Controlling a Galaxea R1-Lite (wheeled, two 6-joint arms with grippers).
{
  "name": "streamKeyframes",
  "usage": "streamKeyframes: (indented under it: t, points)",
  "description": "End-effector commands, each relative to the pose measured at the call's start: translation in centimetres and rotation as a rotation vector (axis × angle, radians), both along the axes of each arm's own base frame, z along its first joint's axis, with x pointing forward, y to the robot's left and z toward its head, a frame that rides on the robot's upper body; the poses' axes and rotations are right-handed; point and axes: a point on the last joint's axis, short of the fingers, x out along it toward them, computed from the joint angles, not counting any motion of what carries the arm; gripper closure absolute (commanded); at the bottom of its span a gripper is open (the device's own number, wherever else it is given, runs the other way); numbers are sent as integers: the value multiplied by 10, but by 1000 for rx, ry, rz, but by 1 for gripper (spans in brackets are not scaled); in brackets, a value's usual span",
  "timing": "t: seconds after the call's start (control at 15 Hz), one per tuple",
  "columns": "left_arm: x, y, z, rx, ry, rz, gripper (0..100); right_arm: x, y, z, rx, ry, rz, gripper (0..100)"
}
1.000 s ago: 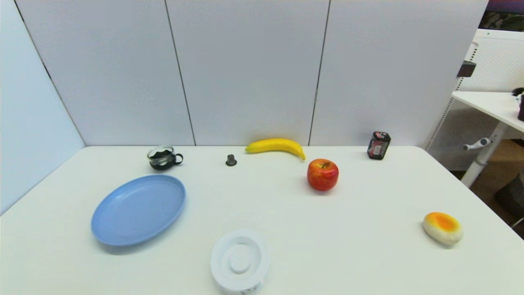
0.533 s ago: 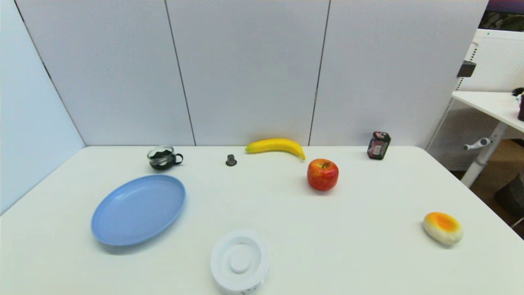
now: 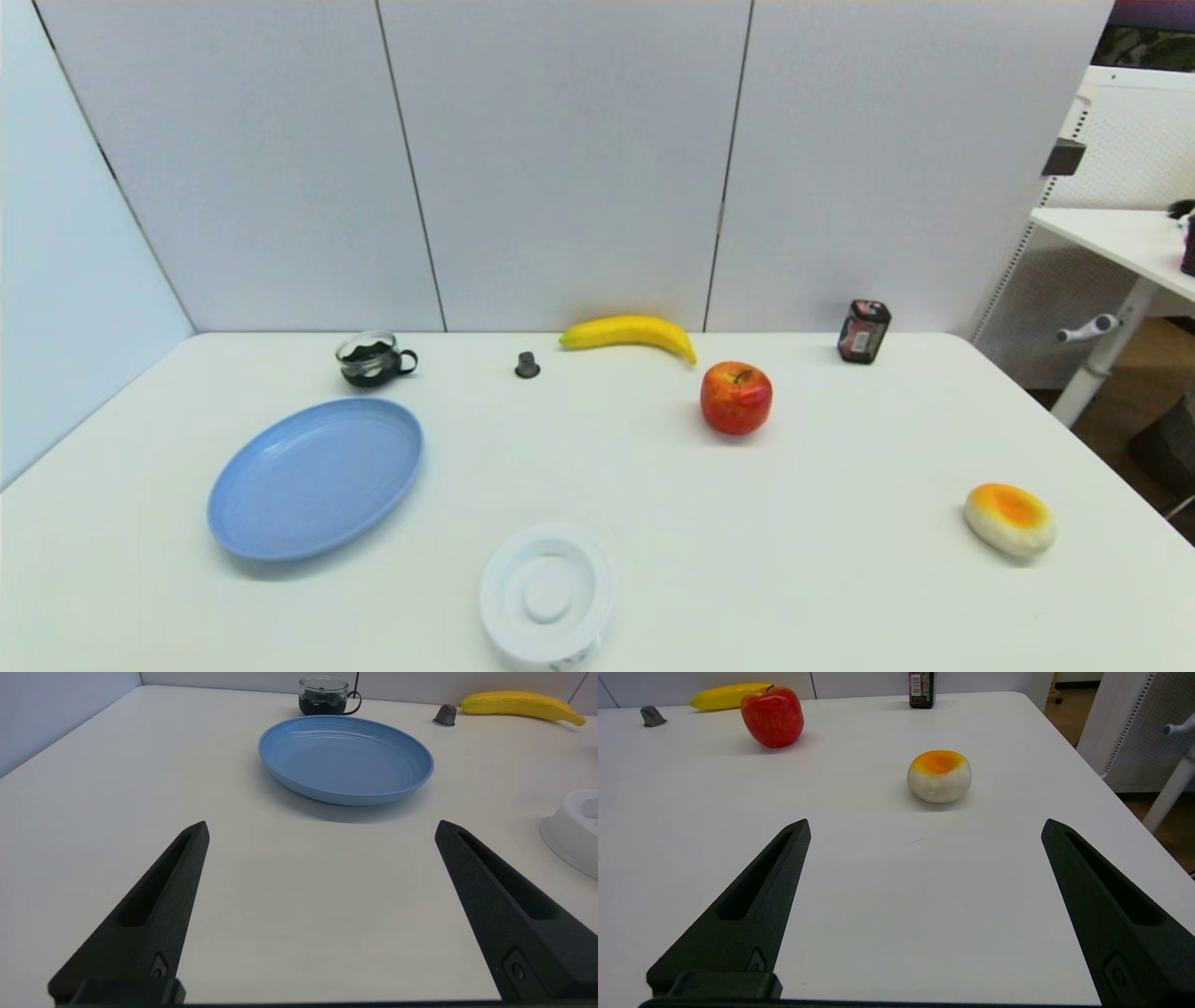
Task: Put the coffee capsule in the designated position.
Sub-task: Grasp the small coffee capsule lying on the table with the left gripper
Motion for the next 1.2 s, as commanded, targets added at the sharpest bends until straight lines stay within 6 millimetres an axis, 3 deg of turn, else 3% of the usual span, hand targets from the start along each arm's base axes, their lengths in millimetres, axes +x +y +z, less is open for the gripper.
streamKeyframes:
  t: [0.07,0.2,0.4,0.53,0.67,0.93,1.0,1.2]
  points:
    - [0,0,24,12,-4,-7,0,0,0,0,0,1,-1,0]
    - [5,0,62,102,15,-6,0,0,0,0,0,1,-1,0]
    - [30,0,112,188,73,-19,0,0,0,0,0,1,-1,0]
    - [64,0,139,251,148,-34,0,0,0,0,0,1,1,0]
    - [119,-6,165,309,232,-168,0,0,0,0,0,1,1,0]
    - [229,-41,176,339,360,-365,0,0,0,0,0,1,1,0]
    - [256,-57,171,351,362,-409,0,0,0,0,0,0,-1,0]
    - [309,-89,140,362,360,-476,0,0,0,0,0,0,1,0]
